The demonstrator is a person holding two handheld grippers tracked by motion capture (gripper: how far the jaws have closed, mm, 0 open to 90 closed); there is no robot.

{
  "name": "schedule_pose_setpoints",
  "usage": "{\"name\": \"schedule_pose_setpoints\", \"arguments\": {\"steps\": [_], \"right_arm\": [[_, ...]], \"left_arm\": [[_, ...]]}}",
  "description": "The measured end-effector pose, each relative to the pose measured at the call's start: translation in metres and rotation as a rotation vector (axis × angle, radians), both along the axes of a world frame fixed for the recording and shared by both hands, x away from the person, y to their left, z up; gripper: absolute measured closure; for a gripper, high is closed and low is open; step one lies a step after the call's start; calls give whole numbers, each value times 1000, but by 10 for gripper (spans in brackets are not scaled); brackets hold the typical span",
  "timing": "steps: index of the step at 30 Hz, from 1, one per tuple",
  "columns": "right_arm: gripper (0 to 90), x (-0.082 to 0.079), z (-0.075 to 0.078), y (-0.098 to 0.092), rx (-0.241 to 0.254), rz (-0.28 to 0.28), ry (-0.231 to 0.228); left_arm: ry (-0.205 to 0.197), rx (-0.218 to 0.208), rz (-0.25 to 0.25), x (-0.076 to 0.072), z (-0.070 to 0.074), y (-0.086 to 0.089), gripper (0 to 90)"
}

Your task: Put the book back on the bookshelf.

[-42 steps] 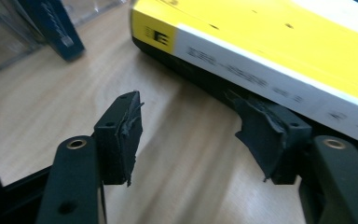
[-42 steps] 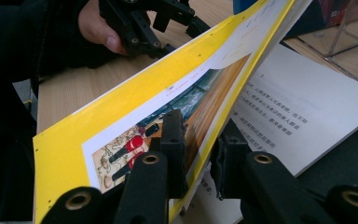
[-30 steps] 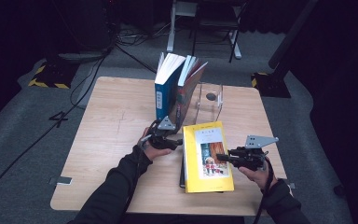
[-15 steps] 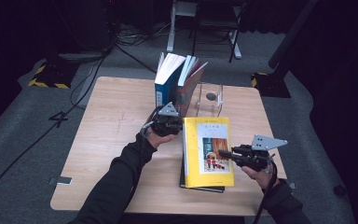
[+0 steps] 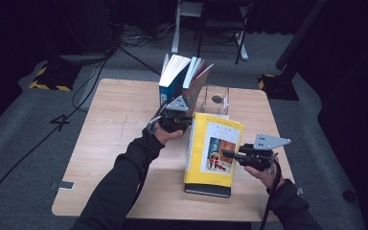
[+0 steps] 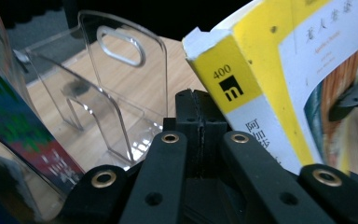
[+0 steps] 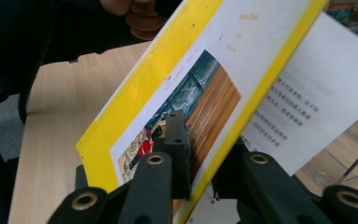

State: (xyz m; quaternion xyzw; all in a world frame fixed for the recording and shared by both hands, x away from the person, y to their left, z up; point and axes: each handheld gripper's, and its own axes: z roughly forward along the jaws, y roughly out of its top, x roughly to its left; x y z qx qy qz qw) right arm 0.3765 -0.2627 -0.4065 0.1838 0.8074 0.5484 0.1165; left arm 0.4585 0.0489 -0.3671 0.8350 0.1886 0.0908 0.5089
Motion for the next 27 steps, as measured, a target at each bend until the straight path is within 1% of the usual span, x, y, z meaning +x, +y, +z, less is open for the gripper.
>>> {"name": "schedule_pose_setpoints", "arguments": {"steps": [2, 5, 6, 7, 11, 13, 14, 17, 19, 20, 22, 27], "right_arm": [[844, 0, 1, 0, 6, -9, -15], [859, -1, 3, 1, 6, -29, -44], [862, -2, 4, 1, 6, -38, -60], [864, -4, 5, 1, 4, -46, -75], [867, -8, 7, 1, -3, -64, -109], [867, -11, 7, 2, -5, -66, -122], [867, -15, 7, 2, -10, -67, -142], [866, -28, 8, 4, -26, -67, -184], [866, -31, 8, 3, -23, -57, -182], [866, -32, 8, 2, -18, -51, -172], [866, -33, 7, 0, -8, -40, -157], [865, -39, 6, -3, 1, -24, -149]], "left_arm": [[-18, 0, -6, -2, 6, 0, 899], [-43, 4, 2, -6, 13, -1, 898], [-55, 5, 1, -8, 16, -1, 898], [-58, 4, 1, -10, 17, -1, 899], [-84, 1, 4, -17, 21, 1, 898], [-88, -20, 8, -22, 20, 3, 895], [-85, -36, 11, -25, 20, 4, 893], [-95, -60, 14, -34, 19, 6, 884], [-101, -74, 16, -42, 19, 8, 869], [-103, -81, 12, -45, 19, 8, 857], [-113, -84, 14, -52, 20, 10, 837], [-119, -98, 24, -65, 21, 15, 791]]}}
